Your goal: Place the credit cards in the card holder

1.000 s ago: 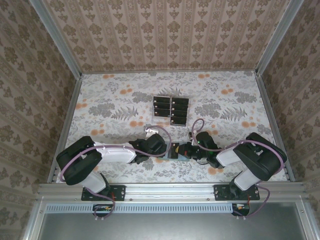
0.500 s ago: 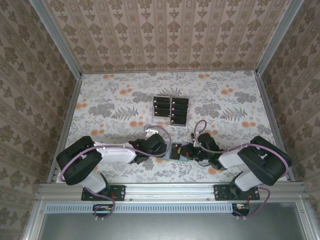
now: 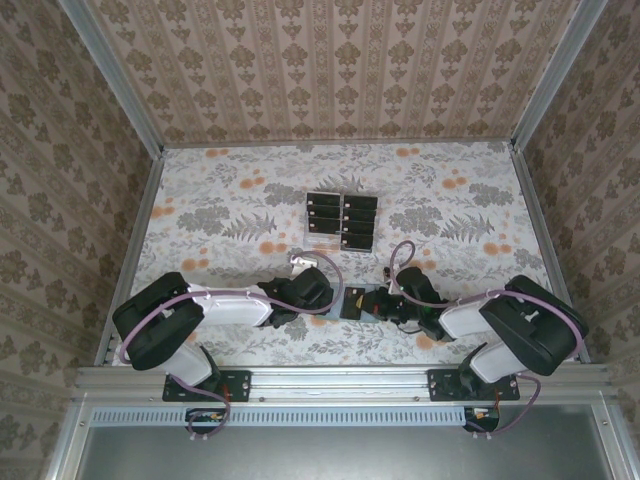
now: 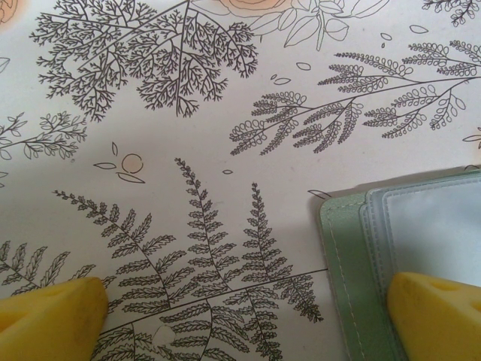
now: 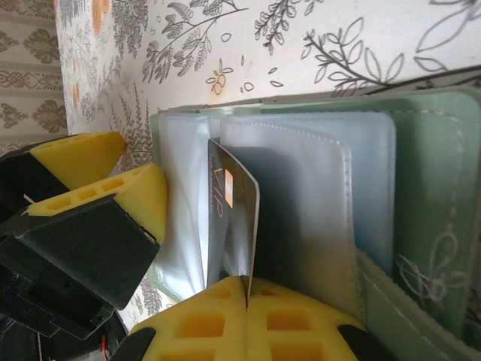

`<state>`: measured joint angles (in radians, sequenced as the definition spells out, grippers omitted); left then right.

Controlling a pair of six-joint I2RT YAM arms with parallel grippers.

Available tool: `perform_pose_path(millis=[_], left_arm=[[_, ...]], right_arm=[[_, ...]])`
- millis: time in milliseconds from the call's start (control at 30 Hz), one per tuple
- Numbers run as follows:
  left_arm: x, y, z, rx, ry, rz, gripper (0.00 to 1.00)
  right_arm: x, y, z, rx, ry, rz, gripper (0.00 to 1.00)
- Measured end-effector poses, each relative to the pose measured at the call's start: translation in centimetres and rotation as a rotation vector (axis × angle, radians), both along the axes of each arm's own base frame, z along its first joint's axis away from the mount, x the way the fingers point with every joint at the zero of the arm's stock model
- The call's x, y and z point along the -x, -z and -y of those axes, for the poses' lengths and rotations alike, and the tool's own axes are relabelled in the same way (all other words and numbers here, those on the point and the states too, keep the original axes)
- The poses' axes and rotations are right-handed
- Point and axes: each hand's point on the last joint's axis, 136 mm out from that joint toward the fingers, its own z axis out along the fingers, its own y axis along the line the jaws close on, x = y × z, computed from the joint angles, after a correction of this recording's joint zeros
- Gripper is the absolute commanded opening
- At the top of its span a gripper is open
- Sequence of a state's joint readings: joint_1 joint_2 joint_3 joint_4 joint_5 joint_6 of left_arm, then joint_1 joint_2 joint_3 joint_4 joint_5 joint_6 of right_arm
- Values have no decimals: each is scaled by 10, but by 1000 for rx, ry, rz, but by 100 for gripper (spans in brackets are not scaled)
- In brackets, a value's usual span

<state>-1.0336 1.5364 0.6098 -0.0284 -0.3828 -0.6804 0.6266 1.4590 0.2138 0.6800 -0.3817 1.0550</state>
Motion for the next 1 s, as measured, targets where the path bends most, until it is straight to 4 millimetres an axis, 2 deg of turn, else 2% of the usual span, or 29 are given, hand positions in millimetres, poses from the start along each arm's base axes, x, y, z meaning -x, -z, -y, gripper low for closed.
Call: perform_pose_path(millis=[267, 1000], left_arm=[[0, 0, 0, 0, 0, 0, 100], [0, 0, 0, 2, 0, 1, 100]], right_arm=[[2, 1, 2, 13, 1, -9, 0], [-2, 2, -8, -20, -29, -2, 0]])
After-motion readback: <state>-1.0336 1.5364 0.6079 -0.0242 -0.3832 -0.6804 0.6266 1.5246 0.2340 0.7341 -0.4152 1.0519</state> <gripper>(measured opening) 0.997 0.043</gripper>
